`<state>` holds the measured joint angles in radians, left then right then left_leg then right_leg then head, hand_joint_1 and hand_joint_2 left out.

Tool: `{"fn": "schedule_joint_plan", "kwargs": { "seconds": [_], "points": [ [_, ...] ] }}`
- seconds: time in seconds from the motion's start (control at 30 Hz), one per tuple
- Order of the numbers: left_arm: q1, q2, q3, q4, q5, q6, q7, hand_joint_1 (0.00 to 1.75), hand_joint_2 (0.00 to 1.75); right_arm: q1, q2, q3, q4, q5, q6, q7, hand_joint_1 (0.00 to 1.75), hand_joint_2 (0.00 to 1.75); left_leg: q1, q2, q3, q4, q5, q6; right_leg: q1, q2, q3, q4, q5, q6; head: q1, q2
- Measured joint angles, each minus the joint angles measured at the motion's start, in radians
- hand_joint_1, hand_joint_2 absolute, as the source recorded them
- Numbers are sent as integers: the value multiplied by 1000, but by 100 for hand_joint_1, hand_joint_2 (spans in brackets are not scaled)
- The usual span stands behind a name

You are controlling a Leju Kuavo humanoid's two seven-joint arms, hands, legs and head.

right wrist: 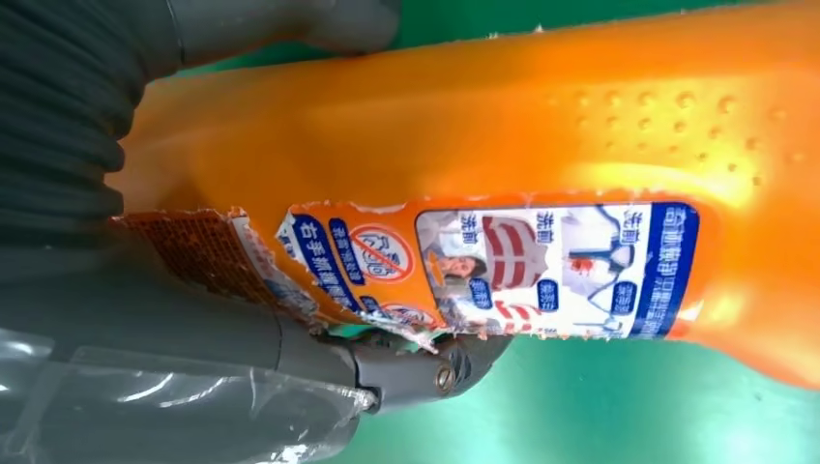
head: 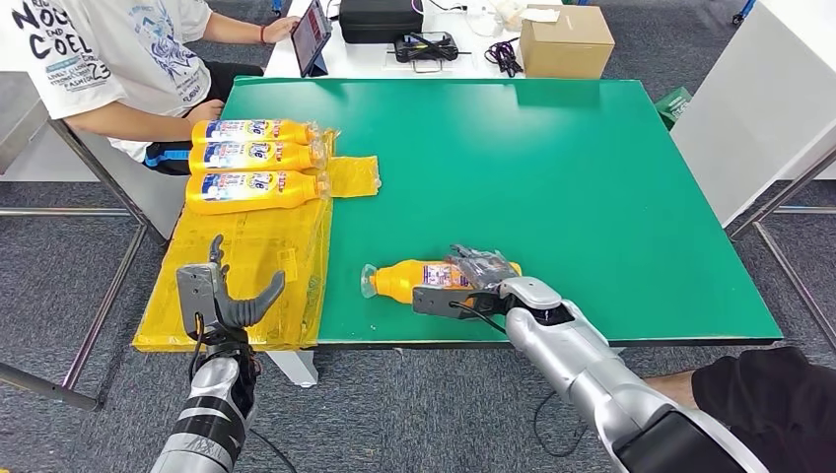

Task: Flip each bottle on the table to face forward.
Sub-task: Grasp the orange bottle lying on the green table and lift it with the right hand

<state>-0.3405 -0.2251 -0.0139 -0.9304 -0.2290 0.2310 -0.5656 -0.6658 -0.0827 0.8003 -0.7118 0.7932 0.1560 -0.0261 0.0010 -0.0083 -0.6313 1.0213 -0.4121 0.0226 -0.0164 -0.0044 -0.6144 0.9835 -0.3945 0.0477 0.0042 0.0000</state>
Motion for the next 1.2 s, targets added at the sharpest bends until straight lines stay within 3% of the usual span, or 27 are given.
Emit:
{"fn": "schedule_joint_plan", "kwargs": {
  "seconds": [0.2, 0.3, 0.43, 0.57, 0.67, 0.77, 1.0, 1.2],
  "points": [
    [0, 0, 1, 0, 8, -3, -4, 0, 175, -11, -13, 22, -2, 3, -17, 20, 175, 175, 0, 0, 0, 0, 0, 0, 0, 0, 0, 0, 0, 0, 0, 0],
    [1, 0, 3, 0, 7, -3, -4, 0, 175, 3, -16, 22, -18, 0, -88, 39, 175, 175, 0, 0, 0, 0, 0, 0, 0, 0, 0, 0, 0, 0, 0, 0],
    [8, -2, 4, -9, 0, -7, 2, 0, 175, 85, -6, -26, -106, 11, -297, 49, 175, 175, 0, 0, 0, 0, 0, 0, 0, 0, 0, 0, 0, 0, 0, 0],
    [29, -8, 3, -35, 0, -21, 16, 0, 175, 235, 43, -168, -313, 70, -552, 8, 175, 175, 1, -1, -1, 0, -1, 0, 1, 0, -1, 0, -1, 0, 0, 0],
    [45, -13, -1, -52, 12, -41, 25, 0, 175, 329, 83, -282, -460, 85, -713, -63, 175, 175, 1, -2, -3, 0, -1, 0, 1, -2, -2, 0, -2, 1, 0, 0],
    [57, -18, -14, -67, 43, -79, 38, 0, 175, 404, 115, -395, -574, 16, -822, -169, 175, 175, 0, -2, -3, 0, -1, 0, 0, -2, -2, 0, -3, 2, 0, 0],
    [73, -18, -80, -112, 126, -239, 74, 0, 175, 512, 169, -553, -699, -180, -797, -379, 175, 175, -2, -2, -3, 0, -1, 0, -1, -2, -2, -1, -2, 2, 0, 0],
    [80, 4, -142, -159, 256, -475, 86, 0, 175, 556, 192, -576, -732, -199, -712, -448, 175, 175, -1, -1, -3, 0, -1, 0, -1, -2, -2, 0, -2, 2, 0, 0]
  ]
}}
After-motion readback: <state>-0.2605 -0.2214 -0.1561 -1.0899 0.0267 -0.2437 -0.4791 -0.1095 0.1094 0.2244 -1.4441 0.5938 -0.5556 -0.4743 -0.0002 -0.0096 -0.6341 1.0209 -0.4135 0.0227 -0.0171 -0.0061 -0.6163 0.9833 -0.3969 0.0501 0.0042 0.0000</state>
